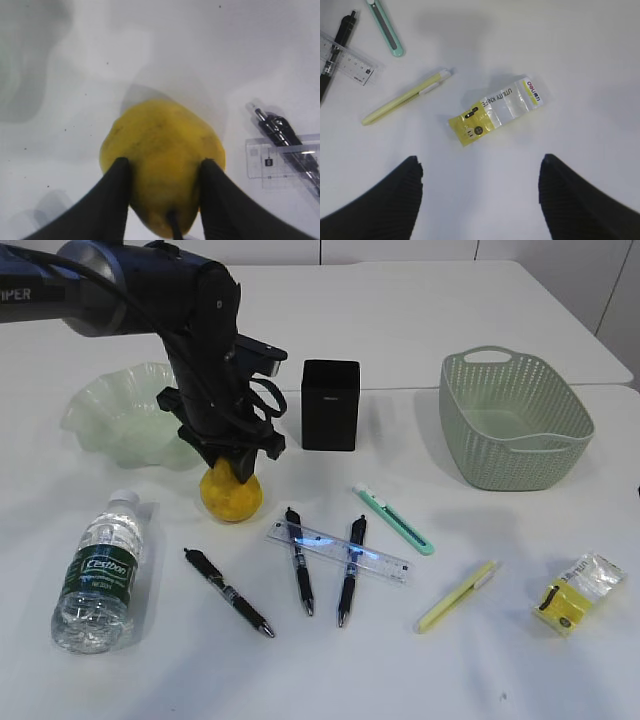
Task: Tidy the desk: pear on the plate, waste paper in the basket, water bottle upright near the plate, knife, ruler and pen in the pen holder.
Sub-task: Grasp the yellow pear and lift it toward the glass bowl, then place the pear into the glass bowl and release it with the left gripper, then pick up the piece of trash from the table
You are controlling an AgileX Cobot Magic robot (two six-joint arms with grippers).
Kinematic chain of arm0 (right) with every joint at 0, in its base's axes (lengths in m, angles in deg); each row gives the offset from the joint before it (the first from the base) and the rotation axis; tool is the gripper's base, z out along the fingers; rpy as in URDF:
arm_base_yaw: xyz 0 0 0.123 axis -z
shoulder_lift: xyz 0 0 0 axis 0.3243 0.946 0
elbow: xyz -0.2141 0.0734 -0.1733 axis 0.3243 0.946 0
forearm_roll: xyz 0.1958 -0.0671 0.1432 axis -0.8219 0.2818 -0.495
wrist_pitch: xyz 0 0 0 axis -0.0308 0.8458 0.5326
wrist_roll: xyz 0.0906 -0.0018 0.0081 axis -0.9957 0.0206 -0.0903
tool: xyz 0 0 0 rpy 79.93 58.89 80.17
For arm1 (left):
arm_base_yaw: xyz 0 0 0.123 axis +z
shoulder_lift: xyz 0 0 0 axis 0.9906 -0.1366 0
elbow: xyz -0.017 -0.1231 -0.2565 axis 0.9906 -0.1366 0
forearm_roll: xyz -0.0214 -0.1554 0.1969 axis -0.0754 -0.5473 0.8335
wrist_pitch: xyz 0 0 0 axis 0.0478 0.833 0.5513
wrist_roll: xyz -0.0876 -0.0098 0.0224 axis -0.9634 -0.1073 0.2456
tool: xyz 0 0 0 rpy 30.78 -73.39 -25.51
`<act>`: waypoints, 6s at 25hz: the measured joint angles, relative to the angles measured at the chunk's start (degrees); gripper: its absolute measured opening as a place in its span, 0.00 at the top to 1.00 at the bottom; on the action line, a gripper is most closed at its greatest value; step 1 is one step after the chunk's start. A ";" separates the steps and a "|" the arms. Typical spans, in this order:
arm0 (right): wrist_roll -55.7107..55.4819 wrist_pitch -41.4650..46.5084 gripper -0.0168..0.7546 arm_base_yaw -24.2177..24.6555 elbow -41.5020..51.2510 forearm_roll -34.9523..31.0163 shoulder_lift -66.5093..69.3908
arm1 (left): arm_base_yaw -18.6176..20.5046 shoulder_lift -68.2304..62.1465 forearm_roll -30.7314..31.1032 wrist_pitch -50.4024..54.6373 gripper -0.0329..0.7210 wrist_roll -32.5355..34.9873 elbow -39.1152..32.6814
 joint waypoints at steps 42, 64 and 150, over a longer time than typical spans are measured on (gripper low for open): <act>0.10 1.02 0.29 0.00 0.00 0.20 1.61 | 19.38 2.93 3.97 -10.66 0.62 -1.98 10.02; 0.10 1.02 0.29 0.00 0.00 0.20 1.61 | 19.88 -7.29 0.31 -14.44 0.55 -1.98 10.69; -51.88 -14.57 0.29 0.00 -3.78 3.58 36.27 | 19.88 55.28 -3.79 -7.50 0.35 -0.42 -51.42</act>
